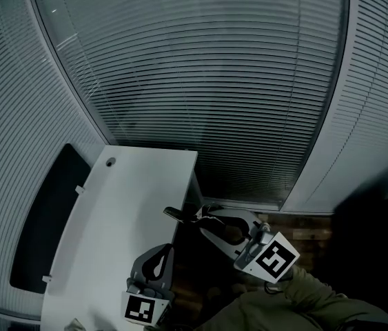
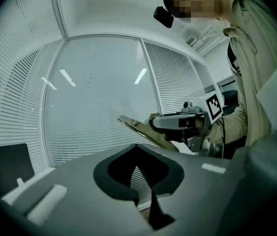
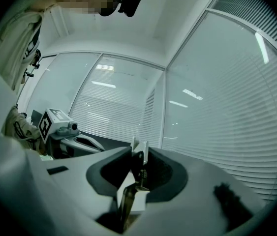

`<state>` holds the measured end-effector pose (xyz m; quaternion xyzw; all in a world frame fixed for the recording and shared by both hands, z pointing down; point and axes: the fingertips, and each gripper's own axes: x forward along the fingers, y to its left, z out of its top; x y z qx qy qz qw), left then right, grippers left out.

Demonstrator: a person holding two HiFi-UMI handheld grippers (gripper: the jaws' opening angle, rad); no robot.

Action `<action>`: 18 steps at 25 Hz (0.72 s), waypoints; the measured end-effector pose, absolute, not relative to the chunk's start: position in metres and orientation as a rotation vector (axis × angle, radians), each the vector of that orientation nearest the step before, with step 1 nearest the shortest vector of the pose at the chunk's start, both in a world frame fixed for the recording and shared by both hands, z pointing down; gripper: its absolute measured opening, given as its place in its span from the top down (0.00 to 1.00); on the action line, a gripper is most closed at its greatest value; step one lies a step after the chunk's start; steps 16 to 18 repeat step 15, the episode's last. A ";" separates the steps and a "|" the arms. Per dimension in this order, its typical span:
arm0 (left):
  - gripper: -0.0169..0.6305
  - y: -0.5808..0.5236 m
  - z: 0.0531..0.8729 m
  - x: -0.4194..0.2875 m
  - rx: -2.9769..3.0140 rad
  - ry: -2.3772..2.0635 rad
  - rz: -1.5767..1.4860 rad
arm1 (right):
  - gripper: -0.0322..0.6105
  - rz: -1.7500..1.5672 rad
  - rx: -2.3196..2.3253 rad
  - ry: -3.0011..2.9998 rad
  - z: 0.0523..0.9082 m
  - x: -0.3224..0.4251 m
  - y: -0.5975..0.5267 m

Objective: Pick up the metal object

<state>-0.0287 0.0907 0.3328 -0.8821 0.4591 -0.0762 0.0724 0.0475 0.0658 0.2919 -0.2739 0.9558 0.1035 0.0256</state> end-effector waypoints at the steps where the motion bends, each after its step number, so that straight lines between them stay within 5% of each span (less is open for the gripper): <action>1: 0.96 0.092 0.333 -0.031 -2.655 1.385 -0.231 | 0.81 0.327 -0.841 2.955 0.290 0.045 0.067; 18: 0.96 0.098 0.333 -0.056 -2.694 1.424 -0.240 | 0.81 0.359 -0.788 2.980 0.286 0.014 0.074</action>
